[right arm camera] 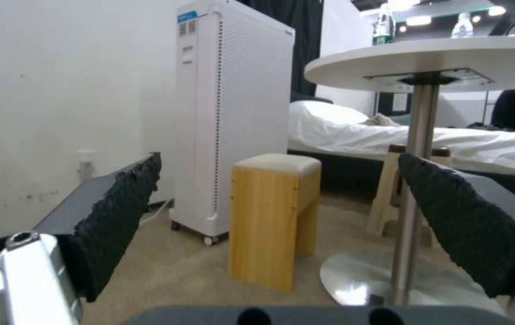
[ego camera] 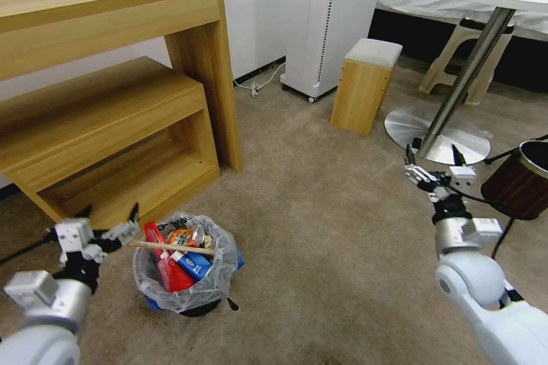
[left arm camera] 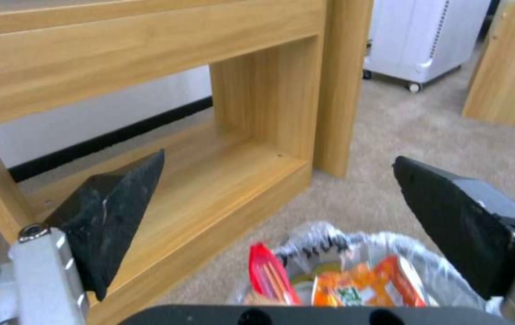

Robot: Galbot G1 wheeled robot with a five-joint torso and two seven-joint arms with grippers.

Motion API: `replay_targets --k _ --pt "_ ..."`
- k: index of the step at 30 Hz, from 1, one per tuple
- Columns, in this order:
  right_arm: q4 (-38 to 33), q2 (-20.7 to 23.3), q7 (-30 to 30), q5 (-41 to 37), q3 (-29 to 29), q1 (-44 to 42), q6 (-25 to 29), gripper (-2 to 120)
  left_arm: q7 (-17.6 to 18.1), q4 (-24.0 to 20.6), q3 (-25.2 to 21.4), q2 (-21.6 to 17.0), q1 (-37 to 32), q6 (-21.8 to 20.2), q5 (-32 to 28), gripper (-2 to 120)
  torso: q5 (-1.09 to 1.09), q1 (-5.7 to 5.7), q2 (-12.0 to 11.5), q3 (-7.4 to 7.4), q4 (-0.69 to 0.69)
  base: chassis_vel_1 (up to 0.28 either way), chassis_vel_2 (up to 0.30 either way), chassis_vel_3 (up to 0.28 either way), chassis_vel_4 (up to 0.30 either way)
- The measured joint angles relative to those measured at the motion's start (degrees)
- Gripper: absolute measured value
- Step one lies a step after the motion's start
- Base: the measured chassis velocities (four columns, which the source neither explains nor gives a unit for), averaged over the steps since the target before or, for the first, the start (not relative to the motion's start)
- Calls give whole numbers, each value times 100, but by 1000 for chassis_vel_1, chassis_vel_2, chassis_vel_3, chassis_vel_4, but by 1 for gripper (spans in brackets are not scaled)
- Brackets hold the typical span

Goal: Pick up the trash bin and place the garbage on the floor into it.

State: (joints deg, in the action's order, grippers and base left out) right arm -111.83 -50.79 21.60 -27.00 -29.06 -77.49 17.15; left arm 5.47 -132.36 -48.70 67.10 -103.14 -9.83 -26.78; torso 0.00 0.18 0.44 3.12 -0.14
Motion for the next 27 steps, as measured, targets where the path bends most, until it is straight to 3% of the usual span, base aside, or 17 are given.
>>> replay_targets --k 7,14,27 --pt "-209 -391 19 320 -184 -434 42 100 -8 -72 36 74 -262 158 291 100 0 0 0 0 0 0 0 0 0" --pt "64 -756 50 984 -186 -633 148 100 41 125 78 104 -226 189 393 100 0 0 0 1 0 0 0 0 0" --pt "777 -955 -86 982 246 -280 97 100 44 399 74 31 -108 157 336 100 0 0 0 1 0 0 0 0 0"
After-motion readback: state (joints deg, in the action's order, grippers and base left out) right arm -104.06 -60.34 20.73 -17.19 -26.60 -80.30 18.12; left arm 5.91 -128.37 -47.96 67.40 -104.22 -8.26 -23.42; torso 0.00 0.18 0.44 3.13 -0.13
